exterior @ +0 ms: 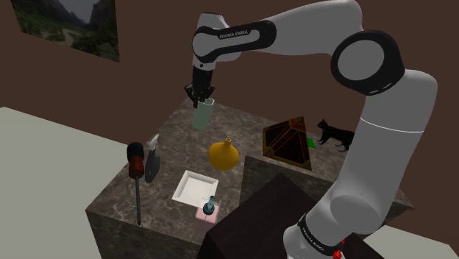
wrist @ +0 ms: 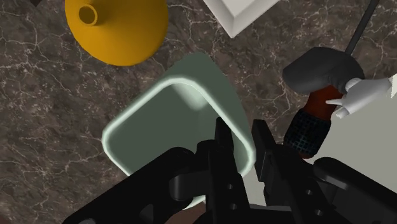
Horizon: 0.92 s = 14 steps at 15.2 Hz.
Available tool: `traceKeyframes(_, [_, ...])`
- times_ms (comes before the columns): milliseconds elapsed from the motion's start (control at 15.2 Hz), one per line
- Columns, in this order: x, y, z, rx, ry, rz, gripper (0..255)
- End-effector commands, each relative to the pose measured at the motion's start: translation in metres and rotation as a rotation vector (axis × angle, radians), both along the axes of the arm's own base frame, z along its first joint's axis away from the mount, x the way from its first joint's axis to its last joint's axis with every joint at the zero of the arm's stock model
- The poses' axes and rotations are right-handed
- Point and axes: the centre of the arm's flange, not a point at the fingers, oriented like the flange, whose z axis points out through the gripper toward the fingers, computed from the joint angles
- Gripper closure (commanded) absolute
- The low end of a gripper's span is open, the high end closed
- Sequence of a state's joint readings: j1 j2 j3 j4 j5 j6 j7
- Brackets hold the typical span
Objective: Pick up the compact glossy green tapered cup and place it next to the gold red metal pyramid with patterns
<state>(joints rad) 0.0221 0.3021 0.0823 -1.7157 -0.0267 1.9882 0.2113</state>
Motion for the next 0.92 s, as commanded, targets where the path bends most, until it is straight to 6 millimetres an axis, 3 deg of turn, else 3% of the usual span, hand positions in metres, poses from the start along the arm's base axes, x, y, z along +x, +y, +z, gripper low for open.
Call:
traceKeyframes(0, [-0.001, 0.001, 0.01, 0.0, 0.0, 0.0, 255])
traceKeyframes(858, [-0.001, 0.001, 0.079, 0.0, 0.0, 0.0, 255])
